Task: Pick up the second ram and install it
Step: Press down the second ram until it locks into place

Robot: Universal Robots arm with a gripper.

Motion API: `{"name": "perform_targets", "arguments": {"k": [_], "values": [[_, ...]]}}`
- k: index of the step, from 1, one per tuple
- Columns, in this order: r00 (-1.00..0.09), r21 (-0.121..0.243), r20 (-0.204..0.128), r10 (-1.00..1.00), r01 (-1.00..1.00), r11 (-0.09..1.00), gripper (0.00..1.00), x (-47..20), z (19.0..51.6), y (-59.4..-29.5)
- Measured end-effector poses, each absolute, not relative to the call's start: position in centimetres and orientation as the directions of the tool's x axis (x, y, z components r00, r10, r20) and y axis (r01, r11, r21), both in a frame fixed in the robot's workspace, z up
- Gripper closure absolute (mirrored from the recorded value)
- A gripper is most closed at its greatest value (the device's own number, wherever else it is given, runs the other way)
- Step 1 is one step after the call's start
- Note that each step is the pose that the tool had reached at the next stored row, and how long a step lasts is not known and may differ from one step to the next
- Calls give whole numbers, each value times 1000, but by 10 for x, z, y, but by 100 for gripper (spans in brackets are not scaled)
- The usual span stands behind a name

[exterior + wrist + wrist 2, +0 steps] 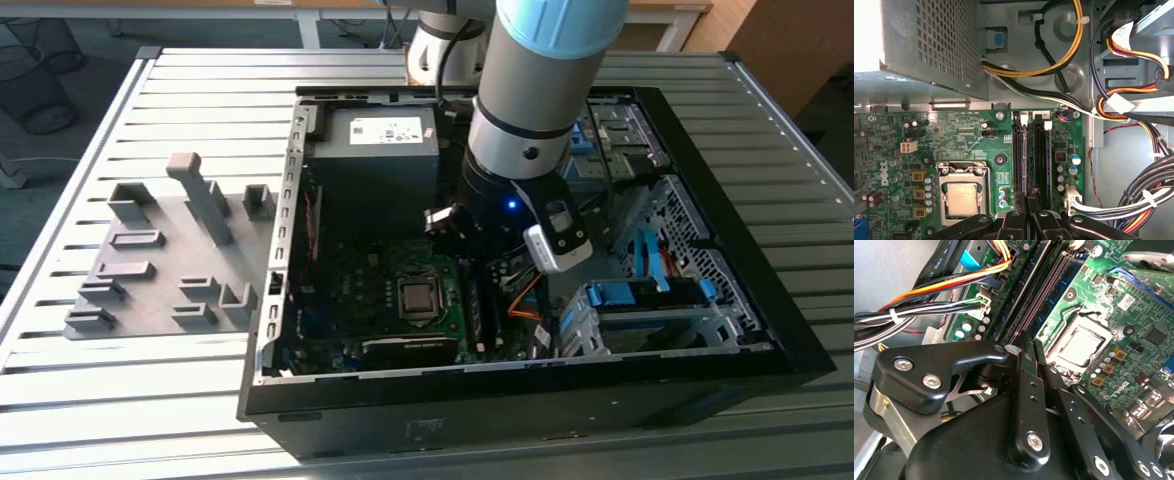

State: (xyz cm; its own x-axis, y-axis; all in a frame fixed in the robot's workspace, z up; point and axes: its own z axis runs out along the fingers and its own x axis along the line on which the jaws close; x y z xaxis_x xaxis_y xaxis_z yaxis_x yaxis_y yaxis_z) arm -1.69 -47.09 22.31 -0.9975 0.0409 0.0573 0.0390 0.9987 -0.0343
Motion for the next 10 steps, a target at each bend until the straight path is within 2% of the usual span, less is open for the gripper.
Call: {"name": "perform_targets", "arguments": {"k": [10], "values": [[-998,-34,57,40,39,999,87,-17,221,-471]]}}
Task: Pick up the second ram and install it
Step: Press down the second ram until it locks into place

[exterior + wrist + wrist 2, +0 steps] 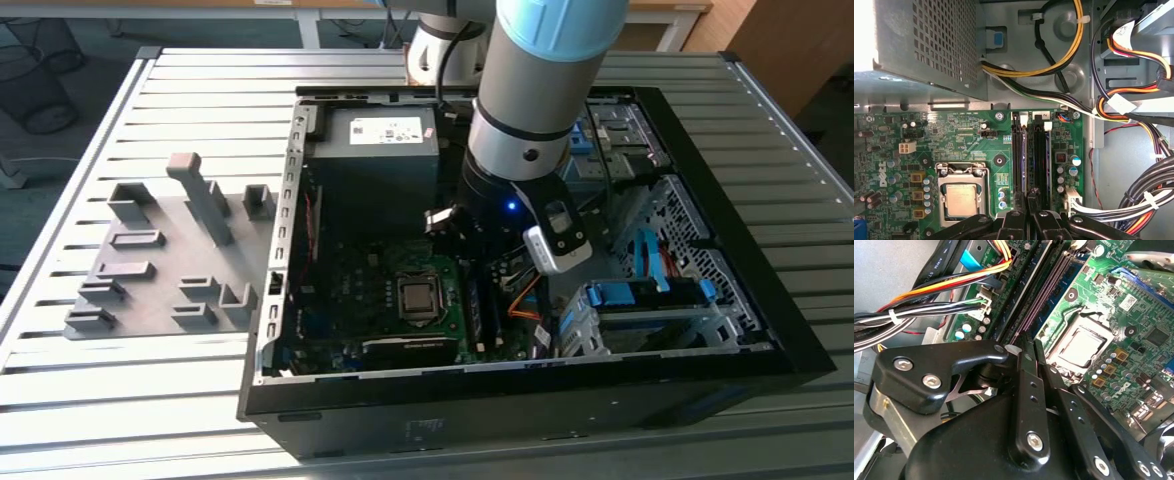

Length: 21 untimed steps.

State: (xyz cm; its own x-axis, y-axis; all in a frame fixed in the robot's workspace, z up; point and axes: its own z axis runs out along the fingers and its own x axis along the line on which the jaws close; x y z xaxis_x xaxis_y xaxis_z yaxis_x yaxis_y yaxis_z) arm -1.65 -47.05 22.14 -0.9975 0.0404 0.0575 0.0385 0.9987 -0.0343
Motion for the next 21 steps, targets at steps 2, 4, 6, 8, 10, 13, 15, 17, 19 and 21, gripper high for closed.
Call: {"name": "perform_targets", "arguments": {"k": [2,4,6,8,10,13,15,17,19,21], "values": [[-998,-36,57,38,36,999,87,-16,221,-470],[-998,-36,57,36,34,999,87,-16,221,-471],[-998,-36,57,35,33,999,87,-15,221,-471],[-998,-36,57,32,30,999,87,-15,221,-471],[-998,-36,57,30,28,999,87,-15,221,-471],[-998,-35,57,30,28,999,87,-15,220,-471],[-998,-34,57,30,28,999,87,-15,220,-471],[-998,-34,57,30,28,999,87,-15,219,-470],[-998,-34,58,30,28,999,87,-15,218,-471],[-998,-34,58,30,28,999,87,-15,218,-471]]}}
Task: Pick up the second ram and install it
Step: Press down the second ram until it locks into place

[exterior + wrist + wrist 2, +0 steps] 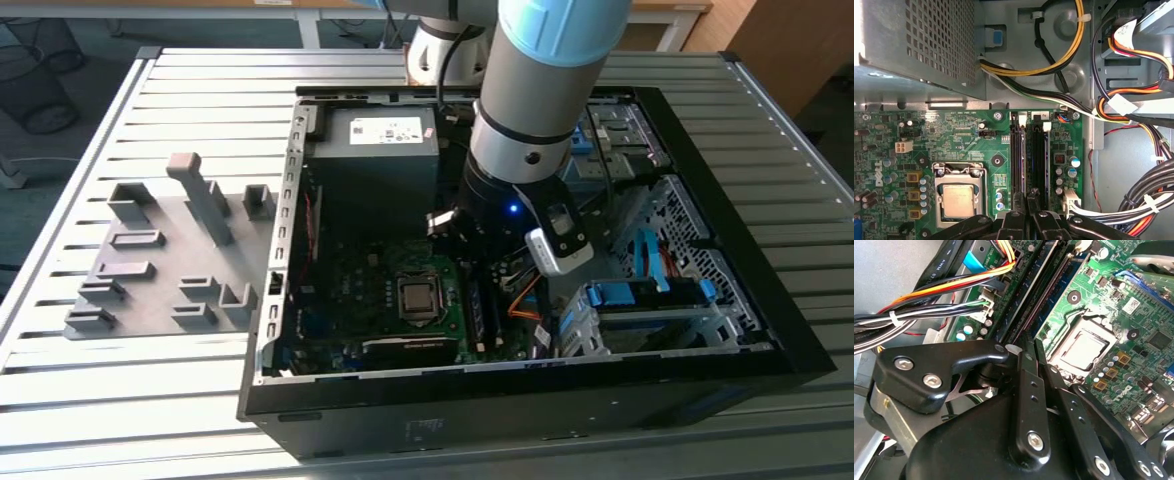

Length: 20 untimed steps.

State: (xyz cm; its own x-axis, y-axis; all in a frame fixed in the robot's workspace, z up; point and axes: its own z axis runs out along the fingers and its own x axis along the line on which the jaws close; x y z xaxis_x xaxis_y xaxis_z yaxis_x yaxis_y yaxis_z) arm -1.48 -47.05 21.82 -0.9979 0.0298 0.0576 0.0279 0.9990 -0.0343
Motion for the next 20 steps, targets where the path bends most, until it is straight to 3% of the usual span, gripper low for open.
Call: {"name": "perform_targets", "arguments": {"k": [9,11,12,20], "values": [[-998,-34,58,30,28,999,87,-15,218,-471],[-998,-34,58,30,28,999,85,-15,218,-471],[-998,-34,58,30,28,999,79,-15,218,-471],[-998,-34,61,30,28,999,79,-15,228,-471]]}}
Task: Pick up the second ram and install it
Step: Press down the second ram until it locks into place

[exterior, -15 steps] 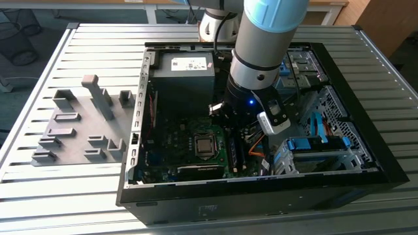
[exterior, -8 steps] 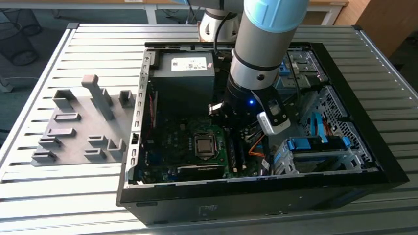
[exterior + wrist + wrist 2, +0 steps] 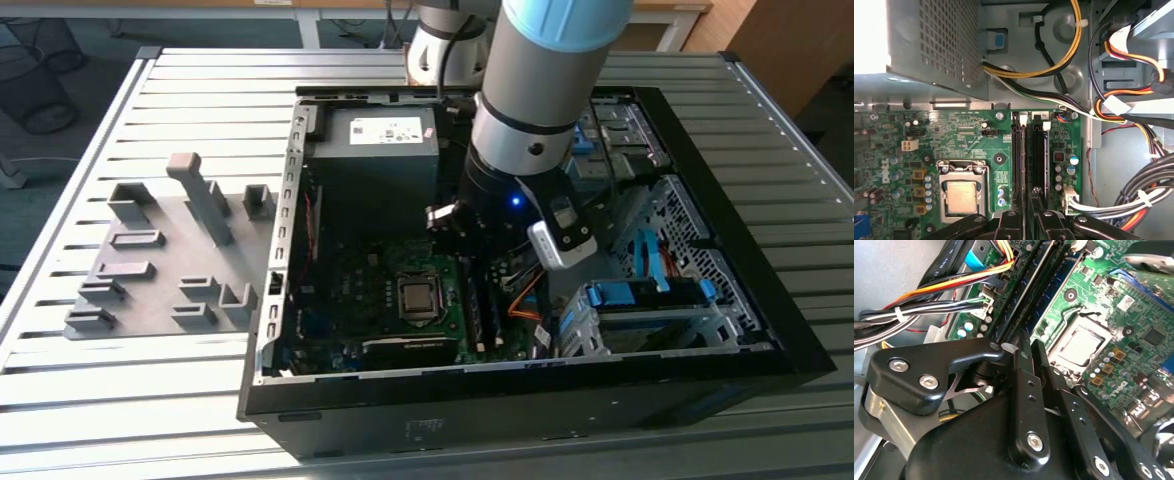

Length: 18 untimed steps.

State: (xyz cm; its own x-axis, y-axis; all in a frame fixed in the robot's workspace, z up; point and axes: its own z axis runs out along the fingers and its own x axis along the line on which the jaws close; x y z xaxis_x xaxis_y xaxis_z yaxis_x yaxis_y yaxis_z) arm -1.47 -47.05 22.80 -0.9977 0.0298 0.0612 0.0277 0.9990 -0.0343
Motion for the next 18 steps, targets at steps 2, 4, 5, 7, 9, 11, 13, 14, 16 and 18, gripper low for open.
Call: {"name": "perform_targets", "arguments": {"k": [2,4,5,7,9,11,13,14,16,18], "values": [[-998,-34,63,30,28,999,79,-15,231,-471],[-998,-34,64,30,28,999,79,-15,234,-471],[-997,-34,64,30,28,999,79,-15,236,-471],[-997,-34,65,30,28,999,79,-15,237,-471],[-997,-34,65,30,28,999,80,-15,237,-470],[-997,-34,65,30,28,999,87,-15,237,-471],[-997,-34,66,30,28,999,89,-15,237,-471],[-997,-34,66,30,28,999,89,-15,237,-471],[-997,-34,66,30,28,999,89,-15,237,-471],[-997,-34,66,30,28,999,89,-15,237,-471]]}}
